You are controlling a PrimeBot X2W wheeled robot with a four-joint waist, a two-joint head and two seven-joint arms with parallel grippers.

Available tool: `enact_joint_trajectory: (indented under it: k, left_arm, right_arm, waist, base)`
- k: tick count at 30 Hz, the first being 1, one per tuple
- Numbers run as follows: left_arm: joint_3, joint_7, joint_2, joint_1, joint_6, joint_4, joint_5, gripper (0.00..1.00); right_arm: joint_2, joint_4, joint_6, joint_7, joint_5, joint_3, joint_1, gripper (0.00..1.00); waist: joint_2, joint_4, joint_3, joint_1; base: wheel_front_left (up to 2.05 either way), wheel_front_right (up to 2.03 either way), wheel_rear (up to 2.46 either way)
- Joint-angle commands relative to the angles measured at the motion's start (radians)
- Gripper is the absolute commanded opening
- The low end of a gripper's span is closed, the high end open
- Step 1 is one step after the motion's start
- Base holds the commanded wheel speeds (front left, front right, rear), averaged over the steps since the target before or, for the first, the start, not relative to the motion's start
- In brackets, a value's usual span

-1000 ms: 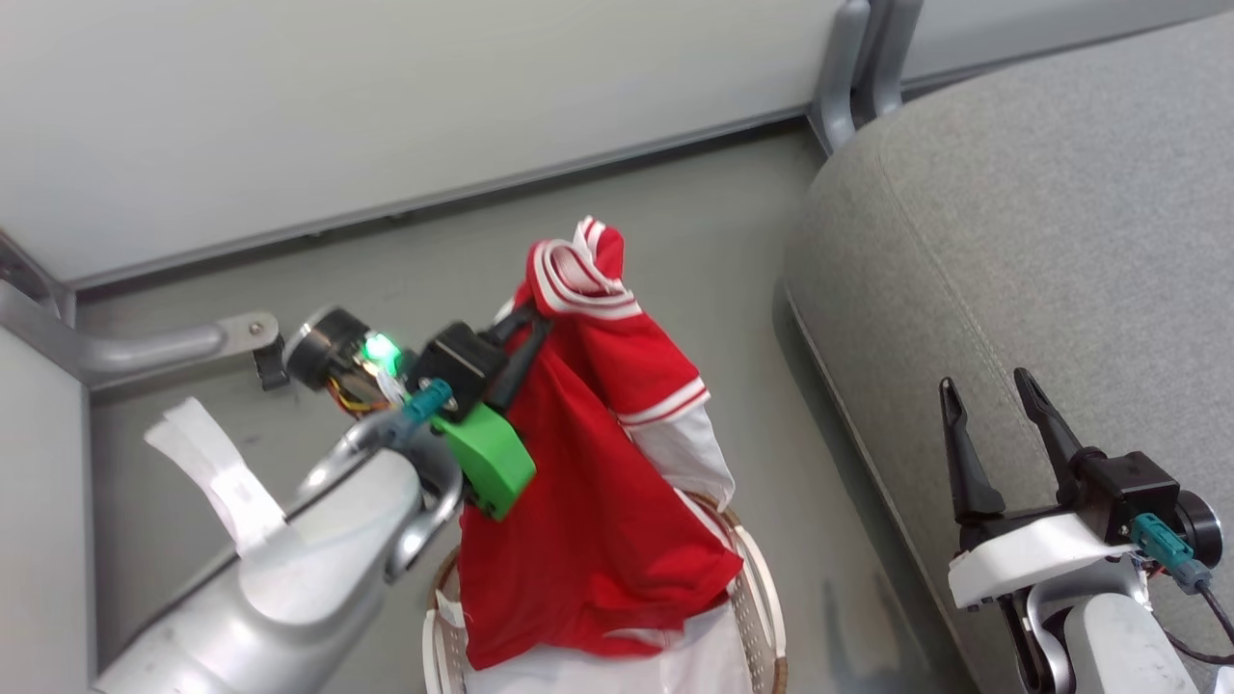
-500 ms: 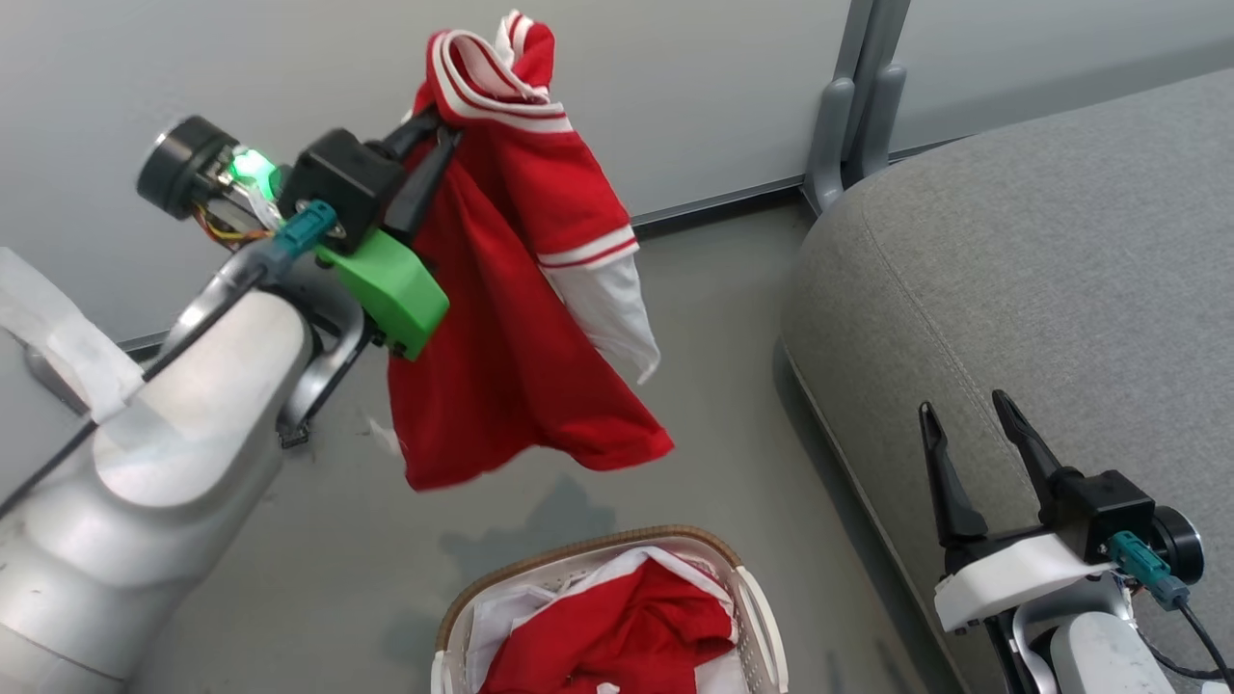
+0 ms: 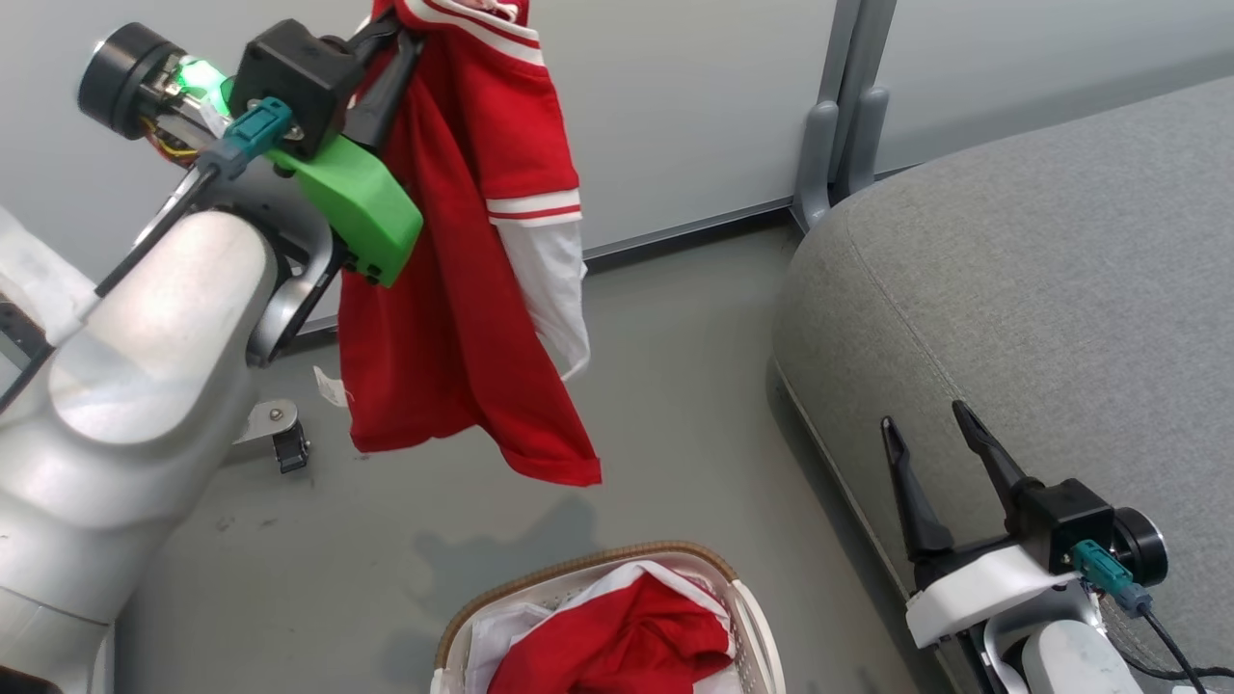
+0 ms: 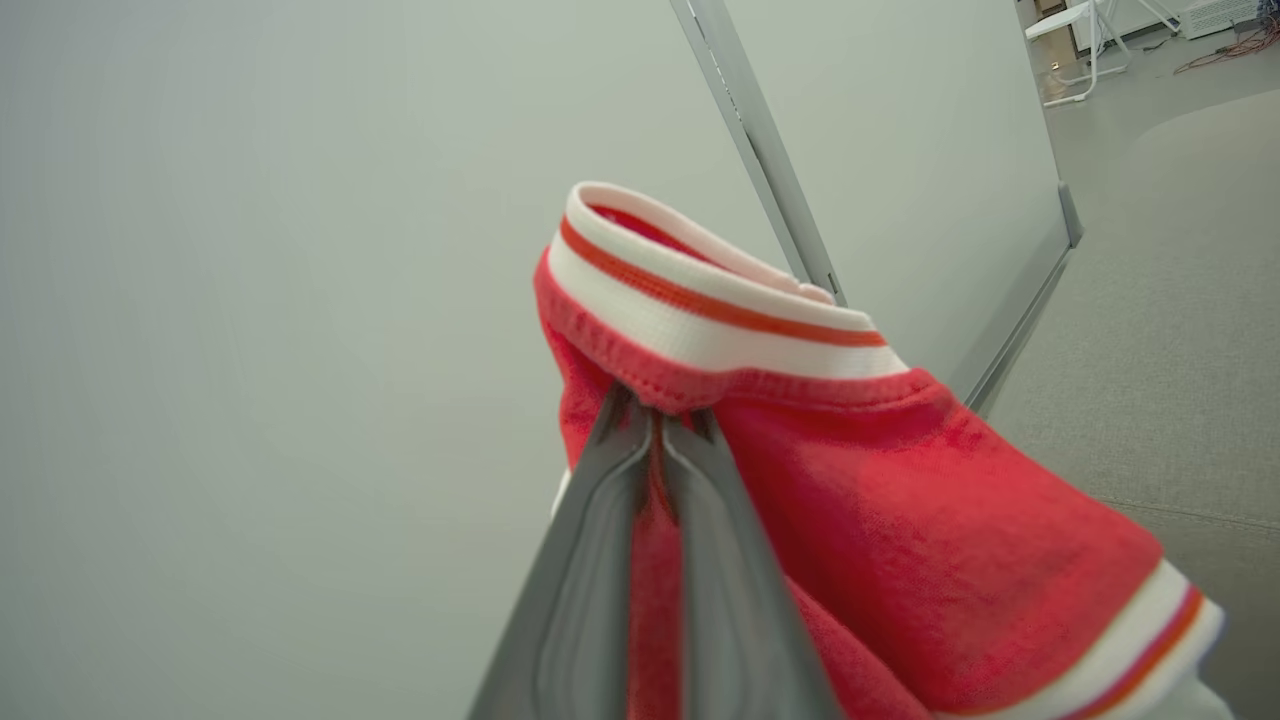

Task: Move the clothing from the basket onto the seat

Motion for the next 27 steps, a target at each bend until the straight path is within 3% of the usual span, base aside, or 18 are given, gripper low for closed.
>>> enact_joint_trajectory:
  k: [1,15,27]
  left_arm:
    - [-0.006,0.002,-0.014,-0.018,-0.007,0.002,-0.003,0.0]
    - [-0.07,0.008,-0.126,-0.058,-0.018,-0.013,0.008,0.0]
    - [-0.095,0.02,-0.208,-0.123,-0.027,-0.003,-0.003,0.0]
  right_arm:
    - [-0.003,-0.004,-0.001,-0.002,0.003,0.011,0.004,1.0]
    - [-0.003,0.023,-0.001,-0.002,-0.027,0.24,-0.081,1.0]
    - [-0.003,0.121,-0.001,-0.002,-0.048,0.345,-0.255,1.0]
  waist:
    - [0.0,0.005,-0.004,0.0001]
    - [0.0,0.066,-0.031,0.0001]
    - [0.0,0.118,-0.031,0.0001]
  base:
    - [0.0,0.0,0.0]
    - [0.0,0.0,0.0]
    - [0.0,0.0,0.0]
